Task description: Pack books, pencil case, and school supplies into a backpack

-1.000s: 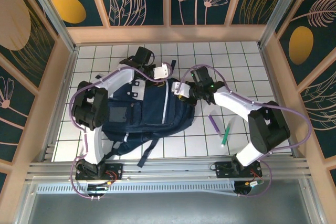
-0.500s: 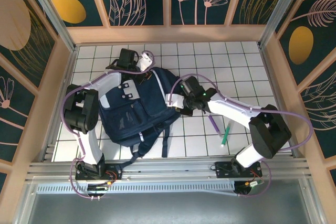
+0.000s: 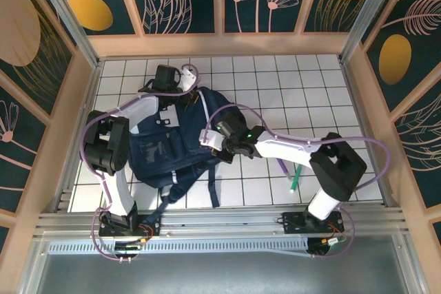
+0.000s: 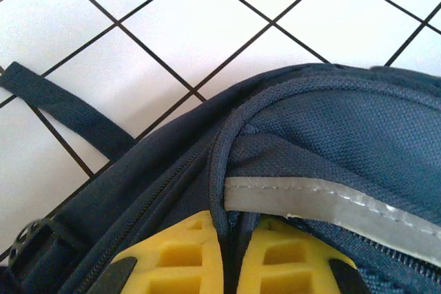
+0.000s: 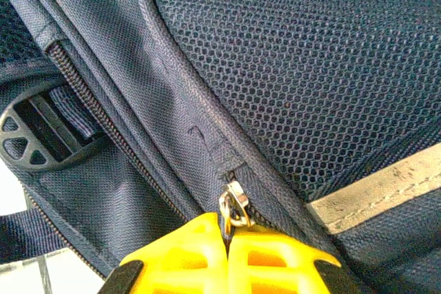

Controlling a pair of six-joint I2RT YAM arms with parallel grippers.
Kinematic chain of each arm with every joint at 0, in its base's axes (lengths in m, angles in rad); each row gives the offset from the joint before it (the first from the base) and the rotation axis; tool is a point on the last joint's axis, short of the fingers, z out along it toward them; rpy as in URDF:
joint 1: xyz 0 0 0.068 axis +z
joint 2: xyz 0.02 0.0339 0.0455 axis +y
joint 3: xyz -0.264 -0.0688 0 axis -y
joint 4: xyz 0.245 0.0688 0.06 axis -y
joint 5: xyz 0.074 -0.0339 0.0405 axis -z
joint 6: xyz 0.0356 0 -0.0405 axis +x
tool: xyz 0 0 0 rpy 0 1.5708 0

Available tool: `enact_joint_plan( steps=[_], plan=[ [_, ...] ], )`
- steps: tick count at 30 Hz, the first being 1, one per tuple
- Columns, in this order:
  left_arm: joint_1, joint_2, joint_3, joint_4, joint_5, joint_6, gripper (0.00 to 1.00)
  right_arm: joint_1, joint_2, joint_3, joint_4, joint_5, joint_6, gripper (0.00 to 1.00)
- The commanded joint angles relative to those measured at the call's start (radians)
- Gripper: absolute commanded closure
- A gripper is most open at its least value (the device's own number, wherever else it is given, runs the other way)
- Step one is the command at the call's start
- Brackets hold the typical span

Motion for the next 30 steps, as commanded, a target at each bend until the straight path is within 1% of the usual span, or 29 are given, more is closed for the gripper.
enact_joint_plan(
  steps=[1, 2, 4, 6, 7, 8, 9, 10, 11, 12, 14, 16, 18, 19, 20, 21, 22, 23, 24, 25, 26, 28, 29, 30],
  plan=[
    [0.005, -0.016, -0.007, 0.107, 0.049, -0.07, 1.0, 0.034, 0.017, 0.04, 0.185, -0.025, 0.155, 0.92],
    [0.004, -0.02, -0.012, 0.11, 0.065, -0.056, 1.0, 0.033, 0.006, 0.03, 0.204, -0.034, 0.171, 0.87],
    [0.005, -0.021, -0.008, 0.097, 0.137, 0.004, 1.0, 0.028, -0.033, 0.002, 0.218, -0.063, 0.205, 0.76],
    [0.003, -0.004, 0.03, 0.057, 0.195, 0.059, 1.0, 0.02, -0.092, -0.039, 0.233, -0.113, 0.258, 0.63],
    [0.004, 0.009, 0.057, 0.022, 0.234, 0.108, 1.0, 0.013, -0.135, -0.069, 0.247, -0.156, 0.291, 0.59],
    [0.002, 0.018, 0.074, 0.012, 0.25, 0.142, 1.0, 0.002, -0.177, -0.1, 0.27, -0.189, 0.341, 0.54],
    [0.0, 0.018, 0.074, 0.021, 0.263, 0.175, 1.0, -0.007, -0.21, -0.123, 0.289, -0.208, 0.397, 0.5],
    [-0.006, 0.017, 0.068, 0.034, 0.291, 0.234, 1.0, -0.016, -0.243, -0.142, 0.301, -0.239, 0.446, 0.48],
    [-0.012, 0.015, 0.058, 0.057, 0.307, 0.286, 1.0, -0.02, -0.271, -0.157, 0.312, -0.262, 0.482, 0.43],
    [-0.018, 0.016, 0.052, 0.07, 0.317, 0.332, 1.0, -0.017, -0.289, -0.169, 0.324, -0.267, 0.515, 0.41],
    [-0.034, 0.039, 0.075, 0.043, 0.347, 0.459, 1.0, -0.004, -0.311, -0.188, 0.369, -0.247, 0.634, 0.39],
    [-0.049, 0.076, 0.134, -0.049, 0.369, 0.599, 1.0, 0.004, -0.313, -0.18, 0.377, -0.221, 0.769, 0.31],
    [-0.066, 0.11, 0.193, -0.149, 0.392, 0.723, 1.0, 0.0, -0.319, -0.139, 0.301, -0.138, 0.868, 0.3],
    [-0.072, 0.118, 0.209, -0.179, 0.401, 0.773, 1.0, -0.004, -0.328, -0.119, 0.247, -0.088, 0.898, 0.3],
    [-0.08, 0.119, 0.21, -0.18, 0.405, 0.794, 1.0, -0.011, -0.344, -0.109, 0.2, -0.033, 0.916, 0.3],
    [-0.084, 0.115, 0.206, -0.17, 0.41, 0.798, 0.99, -0.018, -0.36, -0.107, 0.168, 0.027, 0.942, 0.31],
    [-0.086, 0.105, 0.192, -0.137, 0.417, 0.774, 0.93, -0.038, -0.375, -0.104, 0.122, 0.073, 0.976, 0.31],
    [-0.086, 0.088, 0.171, -0.089, 0.423, 0.725, 0.9, -0.07, -0.388, -0.104, 0.092, 0.075, 1.0, 0.32],
    [-0.086, 0.068, 0.148, -0.034, 0.419, 0.67, 0.86, -0.104, -0.394, -0.108, 0.079, 0.05, 1.022, 0.32],
    [-0.086, 0.043, 0.118, 0.042, 0.395, 0.579, 0.69, -0.149, -0.394, -0.113, 0.064, 0.006, 1.046, 0.33],
    [-0.086, 0.013, 0.088, 0.117, 0.361, 0.479, 0.47, -0.195, -0.385, -0.115, 0.04, -0.032, 1.08, 0.33],
    [-0.086, -0.038, 0.055, 0.203, 0.274, 0.294, 0.38, -0.271, -0.353, -0.112, 0.001, -0.088, 1.109, 0.33],
    [-0.086, -0.065, 0.047, 0.22, 0.215, 0.195, 0.33, -0.296, -0.331, -0.114, -0.002, -0.127, 1.102, 0.33],
    [-0.086, -0.086, 0.047, 0.217, 0.163, 0.105, 0.31, -0.313, -0.307, -0.112, 0.004, -0.167, 1.087, 0.34]
  ],
)
